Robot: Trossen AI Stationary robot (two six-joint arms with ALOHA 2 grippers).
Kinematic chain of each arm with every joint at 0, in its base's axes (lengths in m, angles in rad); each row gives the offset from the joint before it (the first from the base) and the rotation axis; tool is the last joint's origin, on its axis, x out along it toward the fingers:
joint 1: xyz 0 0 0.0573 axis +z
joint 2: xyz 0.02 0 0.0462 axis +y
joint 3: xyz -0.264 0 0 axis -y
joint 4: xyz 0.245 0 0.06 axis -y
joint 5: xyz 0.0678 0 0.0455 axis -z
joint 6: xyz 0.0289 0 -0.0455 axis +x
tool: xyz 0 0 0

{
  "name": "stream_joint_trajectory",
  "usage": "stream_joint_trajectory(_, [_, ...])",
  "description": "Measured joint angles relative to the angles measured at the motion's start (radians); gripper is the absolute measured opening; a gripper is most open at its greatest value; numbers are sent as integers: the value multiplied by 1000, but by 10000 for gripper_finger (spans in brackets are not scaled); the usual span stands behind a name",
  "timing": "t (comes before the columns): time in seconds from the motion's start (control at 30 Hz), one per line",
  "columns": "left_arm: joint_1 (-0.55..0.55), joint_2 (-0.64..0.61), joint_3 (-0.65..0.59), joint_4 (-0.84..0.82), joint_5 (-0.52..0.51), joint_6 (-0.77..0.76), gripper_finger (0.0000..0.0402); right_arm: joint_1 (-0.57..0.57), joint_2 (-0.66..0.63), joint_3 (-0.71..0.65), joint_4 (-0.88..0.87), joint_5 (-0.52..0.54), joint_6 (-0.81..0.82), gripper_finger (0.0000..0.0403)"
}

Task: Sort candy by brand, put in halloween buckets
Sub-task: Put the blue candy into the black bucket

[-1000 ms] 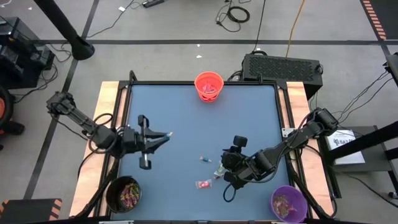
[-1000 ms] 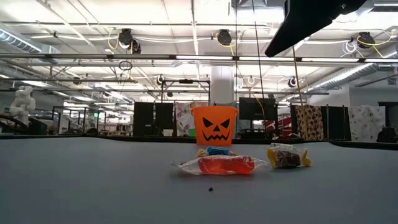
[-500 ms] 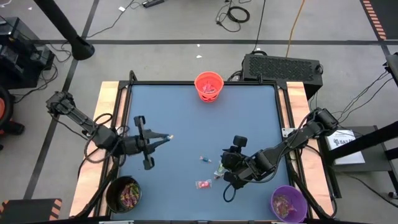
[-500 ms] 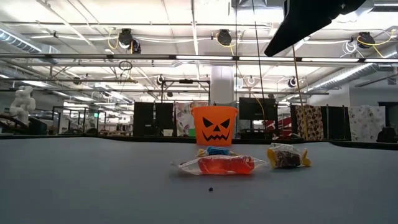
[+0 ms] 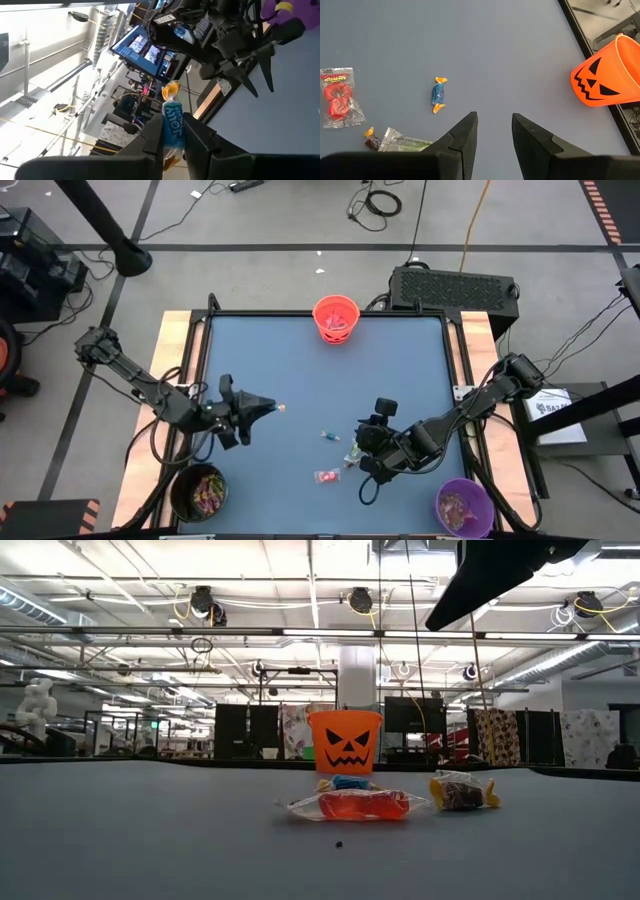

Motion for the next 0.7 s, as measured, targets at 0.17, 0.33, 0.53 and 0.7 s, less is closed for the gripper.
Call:
stream_joint_trajectory(0.17, [0,0,0,1,0,-6,56,0,0,0,0,0,1,114])
stream_joint_trajectory(0.33, [-13,0,0,25,-5,-250,58,0,0,0,0,-1,2,114])
stream_joint_trajectory(0.53, [-142,-18,18,-37,-75,-602,59,0,0,0,1,-6,6,114])
stream_joint_trajectory(0.7, [-317,-27,55,-269,-79,-973,59,3,14,0,9,-5,6,114])
